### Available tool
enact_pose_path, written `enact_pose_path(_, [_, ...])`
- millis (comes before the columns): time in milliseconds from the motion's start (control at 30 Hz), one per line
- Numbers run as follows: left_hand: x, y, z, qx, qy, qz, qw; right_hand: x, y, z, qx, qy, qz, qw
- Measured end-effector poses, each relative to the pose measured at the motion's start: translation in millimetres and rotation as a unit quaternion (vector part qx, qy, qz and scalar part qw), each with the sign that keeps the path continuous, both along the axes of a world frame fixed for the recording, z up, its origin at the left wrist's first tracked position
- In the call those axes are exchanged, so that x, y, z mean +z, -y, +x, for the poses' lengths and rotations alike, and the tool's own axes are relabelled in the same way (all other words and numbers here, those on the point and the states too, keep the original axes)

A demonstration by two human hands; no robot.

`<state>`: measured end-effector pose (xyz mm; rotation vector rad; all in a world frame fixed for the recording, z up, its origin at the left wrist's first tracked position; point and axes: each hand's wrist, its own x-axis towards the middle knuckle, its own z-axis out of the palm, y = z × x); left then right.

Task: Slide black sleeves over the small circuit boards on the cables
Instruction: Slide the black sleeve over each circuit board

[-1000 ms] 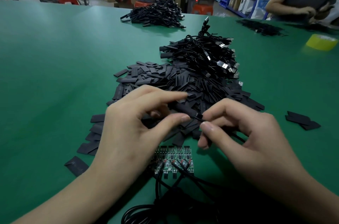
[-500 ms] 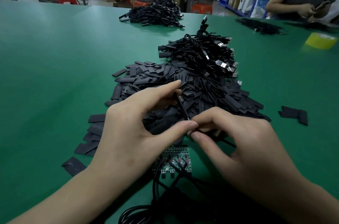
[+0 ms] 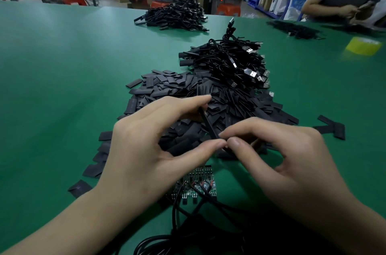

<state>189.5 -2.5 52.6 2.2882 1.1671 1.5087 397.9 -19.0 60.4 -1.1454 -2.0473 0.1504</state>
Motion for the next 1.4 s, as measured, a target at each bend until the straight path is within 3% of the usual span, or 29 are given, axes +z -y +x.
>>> enact_pose_path(233, [-7,-9,-6,0.055,0.135,-0.096,0.985,16,-1,9,-0.055,0.181,-0.026,0.982])
enact_pose_path(367, [-13,-15,-9,0.061,0.149,-0.141,0.977,12,-9,15,-0.023,0.203,-0.104,0.973])
enact_pose_path(533, [-13,-15,-10,0.083,0.006,-0.121,0.989,15,-24,32,-0.076,0.101,-0.040,0.991])
enact_pose_path(633, [-8,-9,-10,0.045,-0.096,-0.123,0.987,32,-45,43,-0.128,0.072,-0.008,0.989])
enact_pose_path(767, [-6,-1,-9,-0.002,-0.239,-0.133,0.962,73,-100,43,-0.167,0.123,0.035,0.978])
enact_pose_path(1000, [-1,1,-13,-0.015,-0.301,-0.139,0.943,130,-227,11,-0.218,0.283,0.144,0.923])
enact_pose_path(1167, [0,-1,-13,-0.040,-0.261,-0.209,0.941,111,-271,-20,-0.222,0.375,0.097,0.895])
enact_pose_path(1400, [7,-7,-23,-0.148,-0.076,-0.365,0.916,78,-279,-15,-0.217,0.433,0.021,0.875])
